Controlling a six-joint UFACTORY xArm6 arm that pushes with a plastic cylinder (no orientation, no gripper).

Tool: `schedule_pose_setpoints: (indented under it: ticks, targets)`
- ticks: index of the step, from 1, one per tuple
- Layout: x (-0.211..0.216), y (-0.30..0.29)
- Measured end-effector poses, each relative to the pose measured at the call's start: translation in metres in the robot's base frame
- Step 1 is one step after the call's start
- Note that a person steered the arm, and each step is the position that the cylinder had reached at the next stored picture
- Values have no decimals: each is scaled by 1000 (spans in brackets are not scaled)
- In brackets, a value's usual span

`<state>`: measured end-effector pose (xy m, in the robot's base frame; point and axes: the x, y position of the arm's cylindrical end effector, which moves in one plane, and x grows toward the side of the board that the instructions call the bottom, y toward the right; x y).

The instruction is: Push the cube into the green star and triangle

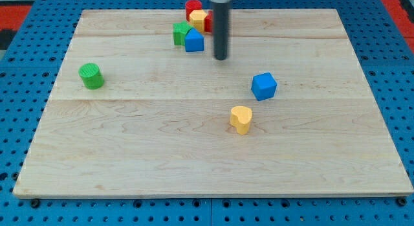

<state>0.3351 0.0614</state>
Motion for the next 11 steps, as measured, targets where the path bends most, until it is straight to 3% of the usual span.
schedule_pose_setpoints:
  ticks: [2,3,4,6,9,11]
  targets:
    - [75,78]
    - [97,76]
    - [88,-20]
    - [30,-100]
    - [28,-141]
    - [-4,-128]
